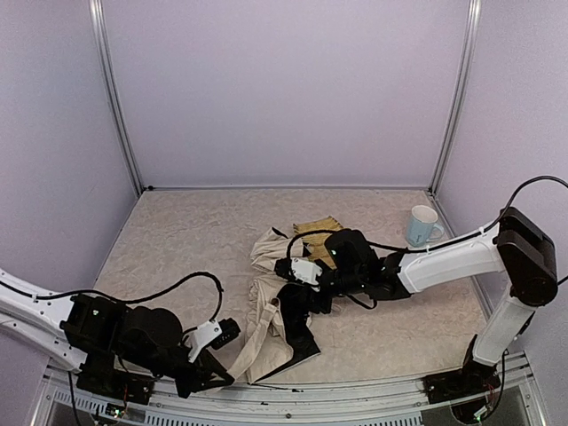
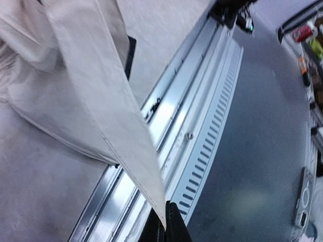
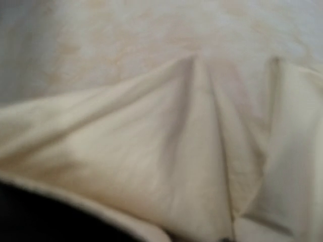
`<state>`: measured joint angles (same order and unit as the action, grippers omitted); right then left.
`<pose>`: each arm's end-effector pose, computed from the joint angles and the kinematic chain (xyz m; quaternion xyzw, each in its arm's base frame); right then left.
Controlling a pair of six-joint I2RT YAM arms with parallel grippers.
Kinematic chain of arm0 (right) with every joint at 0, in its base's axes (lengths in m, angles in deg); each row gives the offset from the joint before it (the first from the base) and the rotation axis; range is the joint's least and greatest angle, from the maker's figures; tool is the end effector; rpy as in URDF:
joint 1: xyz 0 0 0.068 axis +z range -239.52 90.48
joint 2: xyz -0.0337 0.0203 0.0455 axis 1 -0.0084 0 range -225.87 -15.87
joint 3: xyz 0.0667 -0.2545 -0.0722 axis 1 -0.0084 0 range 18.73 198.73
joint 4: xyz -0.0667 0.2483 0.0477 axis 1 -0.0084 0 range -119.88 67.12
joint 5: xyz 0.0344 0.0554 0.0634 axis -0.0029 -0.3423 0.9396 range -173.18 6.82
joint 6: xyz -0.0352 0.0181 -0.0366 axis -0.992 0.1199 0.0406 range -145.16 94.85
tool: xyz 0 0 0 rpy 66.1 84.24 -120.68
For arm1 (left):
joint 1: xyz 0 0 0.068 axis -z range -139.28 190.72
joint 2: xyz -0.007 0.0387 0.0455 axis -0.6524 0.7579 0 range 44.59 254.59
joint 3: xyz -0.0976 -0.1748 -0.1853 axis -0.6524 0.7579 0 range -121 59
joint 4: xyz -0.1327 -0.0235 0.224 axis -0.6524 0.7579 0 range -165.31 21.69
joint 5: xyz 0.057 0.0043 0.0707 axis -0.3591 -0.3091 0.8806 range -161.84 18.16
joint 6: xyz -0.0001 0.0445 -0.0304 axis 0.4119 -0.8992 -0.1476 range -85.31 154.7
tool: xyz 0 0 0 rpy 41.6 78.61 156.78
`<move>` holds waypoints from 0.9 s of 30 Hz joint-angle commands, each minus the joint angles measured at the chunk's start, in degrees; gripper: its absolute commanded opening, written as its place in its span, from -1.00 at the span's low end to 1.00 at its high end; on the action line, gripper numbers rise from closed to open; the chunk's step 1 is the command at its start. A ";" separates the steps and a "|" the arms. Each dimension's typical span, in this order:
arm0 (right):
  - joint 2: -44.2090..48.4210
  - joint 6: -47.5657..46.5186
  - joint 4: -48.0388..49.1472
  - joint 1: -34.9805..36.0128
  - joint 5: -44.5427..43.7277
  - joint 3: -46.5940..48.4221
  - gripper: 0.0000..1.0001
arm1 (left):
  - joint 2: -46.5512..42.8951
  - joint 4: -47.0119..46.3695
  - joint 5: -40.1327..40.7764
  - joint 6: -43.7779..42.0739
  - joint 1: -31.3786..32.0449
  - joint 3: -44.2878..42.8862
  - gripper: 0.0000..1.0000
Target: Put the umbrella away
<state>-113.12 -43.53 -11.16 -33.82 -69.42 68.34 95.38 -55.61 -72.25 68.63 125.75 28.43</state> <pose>0.1907 0.2944 0.1711 -0.5761 0.6731 0.2456 0.3934 0.0159 -0.1870 0.2194 0.3921 0.8168 -0.3662 0.2122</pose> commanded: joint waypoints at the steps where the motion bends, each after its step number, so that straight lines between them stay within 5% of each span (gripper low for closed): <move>1: 4.59 0.72 -1.00 -1.99 2.03 3.09 0.17 | 7.83 -1.92 -0.12 -5.14 4.68 -4.88 -0.80; 3: 6.92 0.50 -3.96 -2.51 4.73 4.15 0.36 | 9.09 -2.36 0.60 -7.26 5.36 -6.21 -0.35; 6: 10.57 0.32 -9.14 -4.37 11.62 5.34 0.97 | 7.20 -1.57 4.28 -9.95 5.33 -7.47 0.13; 11: 17.14 -0.12 -15.58 -9.15 16.76 4.54 1.00 | -0.62 -2.67 7.67 -12.56 4.06 -7.46 0.57; 15: 17.00 7.87 -16.33 -15.53 15.35 4.05 0.94 | -4.98 -4.85 13.32 -14.77 -1.82 -6.61 0.60; 20: 13.47 14.44 -17.42 -19.84 17.69 2.58 0.51 | -5.20 -10.92 11.28 -16.36 -19.43 -5.65 0.48; 23: 10.17 16.26 -17.78 -19.83 20.41 2.22 0.17 | -1.92 -16.40 10.09 -16.74 -27.09 -3.99 0.42; 27: 7.28 20.65 -15.36 -19.84 20.82 -0.84 0.07 | 5.18 -20.80 4.54 -15.93 -35.90 -3.57 0.32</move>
<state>-103.79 -28.73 -27.33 -53.90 -51.22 70.96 95.14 -69.49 -62.63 53.44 96.07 23.34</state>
